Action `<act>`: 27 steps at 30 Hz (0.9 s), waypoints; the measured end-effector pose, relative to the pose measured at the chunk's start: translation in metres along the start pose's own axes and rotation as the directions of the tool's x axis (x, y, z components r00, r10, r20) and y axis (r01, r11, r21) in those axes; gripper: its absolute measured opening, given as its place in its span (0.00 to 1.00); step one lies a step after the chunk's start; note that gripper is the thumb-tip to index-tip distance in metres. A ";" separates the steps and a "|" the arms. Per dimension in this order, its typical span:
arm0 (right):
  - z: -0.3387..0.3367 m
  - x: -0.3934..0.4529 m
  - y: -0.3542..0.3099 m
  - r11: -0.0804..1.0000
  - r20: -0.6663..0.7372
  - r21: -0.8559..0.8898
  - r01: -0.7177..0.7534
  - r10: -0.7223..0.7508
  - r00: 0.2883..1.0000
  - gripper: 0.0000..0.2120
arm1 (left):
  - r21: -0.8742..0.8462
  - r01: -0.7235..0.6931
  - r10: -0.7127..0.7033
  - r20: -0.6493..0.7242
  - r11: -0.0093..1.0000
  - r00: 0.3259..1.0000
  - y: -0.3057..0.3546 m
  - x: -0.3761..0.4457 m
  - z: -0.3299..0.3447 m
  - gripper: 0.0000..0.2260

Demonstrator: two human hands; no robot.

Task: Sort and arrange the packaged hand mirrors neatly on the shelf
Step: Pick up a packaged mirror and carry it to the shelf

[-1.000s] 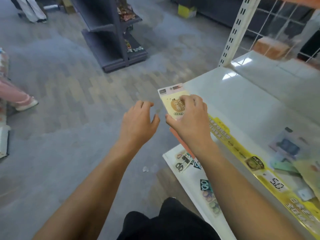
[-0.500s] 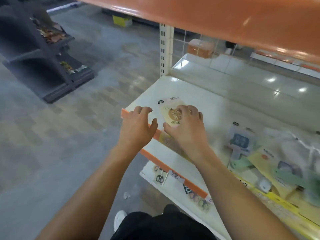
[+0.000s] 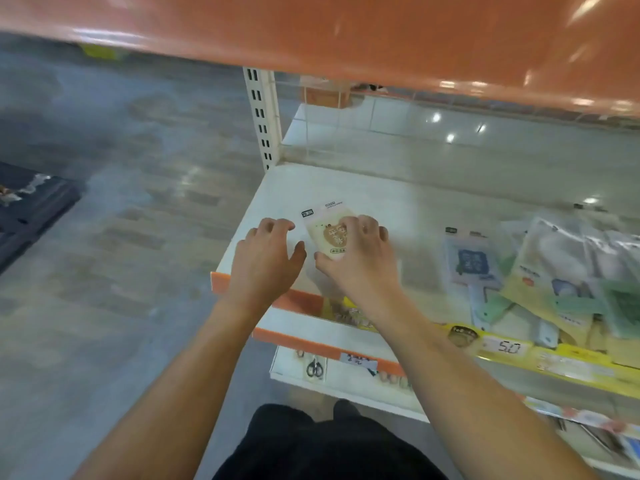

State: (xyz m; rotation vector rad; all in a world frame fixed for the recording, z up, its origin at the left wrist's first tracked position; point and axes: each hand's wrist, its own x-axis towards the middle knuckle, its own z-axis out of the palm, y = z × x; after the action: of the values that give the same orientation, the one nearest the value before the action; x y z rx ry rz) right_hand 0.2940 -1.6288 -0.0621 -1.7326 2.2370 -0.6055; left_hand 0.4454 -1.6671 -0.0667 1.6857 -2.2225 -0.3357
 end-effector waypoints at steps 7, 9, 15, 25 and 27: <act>0.026 0.052 -0.044 0.997 -0.084 0.018 -0.079 0.080 0.993 0.31 | -0.053 -0.086 0.089 0.049 0.995 0.995 -0.040 0.044 -0.008 0.17; 0.035 0.063 -0.050 0.995 -0.100 0.014 -0.101 0.102 0.990 0.31 | -0.050 -0.101 0.104 0.066 0.994 0.992 -0.048 0.053 -0.009 0.17; 0.059 0.069 -0.051 0.988 -0.099 -0.021 -0.154 0.151 0.984 0.31 | -0.067 -0.143 0.151 0.140 0.988 0.979 -0.061 0.070 -0.008 0.16; 0.064 0.051 -0.045 0.969 -0.012 -0.140 -0.203 0.203 0.979 0.27 | -0.124 -0.199 0.217 0.147 0.972 0.965 -0.063 0.076 -0.005 0.15; 0.060 0.049 -0.044 0.971 0.039 -0.136 -0.194 0.201 0.979 0.29 | -0.134 -0.212 0.230 0.138 0.968 0.963 -0.062 0.073 -0.005 0.15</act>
State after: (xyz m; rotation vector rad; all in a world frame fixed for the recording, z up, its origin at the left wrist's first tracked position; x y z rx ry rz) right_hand 0.3449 -1.6953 -0.0919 -1.5359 2.4224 -0.3722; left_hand 0.4846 -1.7540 -0.0768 1.3749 -2.4207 -0.5441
